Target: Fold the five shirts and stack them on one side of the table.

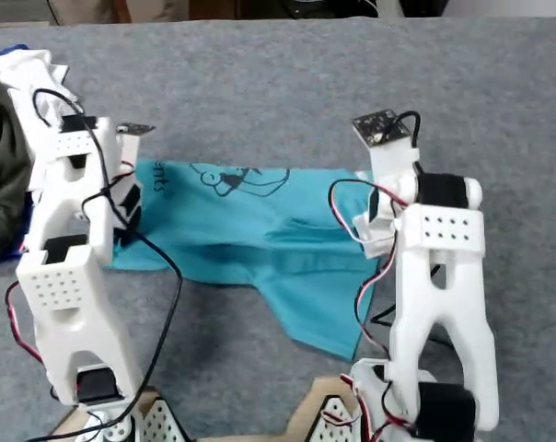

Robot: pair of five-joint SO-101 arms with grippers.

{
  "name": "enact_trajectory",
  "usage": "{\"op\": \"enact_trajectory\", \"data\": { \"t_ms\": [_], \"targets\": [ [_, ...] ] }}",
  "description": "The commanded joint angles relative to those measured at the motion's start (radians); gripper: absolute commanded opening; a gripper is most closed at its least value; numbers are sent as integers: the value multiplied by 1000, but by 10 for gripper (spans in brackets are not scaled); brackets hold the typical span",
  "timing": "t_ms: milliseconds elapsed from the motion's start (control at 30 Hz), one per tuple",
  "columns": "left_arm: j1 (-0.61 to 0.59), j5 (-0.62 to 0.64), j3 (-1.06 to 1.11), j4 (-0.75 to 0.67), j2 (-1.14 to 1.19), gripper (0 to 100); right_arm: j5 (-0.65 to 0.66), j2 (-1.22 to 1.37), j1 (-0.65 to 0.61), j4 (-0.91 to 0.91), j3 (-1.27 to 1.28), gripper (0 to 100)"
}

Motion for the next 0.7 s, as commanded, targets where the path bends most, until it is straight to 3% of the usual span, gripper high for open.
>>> {"op": "enact_trajectory", "data": {
  "t_ms": [0,200,533,667],
  "targets": [
    [-54,-40,-100,58,-21,19,15,-67,5,-8,22,6],
    [-63,-46,-172,106,-15,19,49,-81,5,-12,82,6],
    [-60,-46,-101,106,-13,19,89,-84,12,-6,147,6],
    [-58,-126,-44,110,-28,19,121,-120,33,12,157,6]
  ]
}}
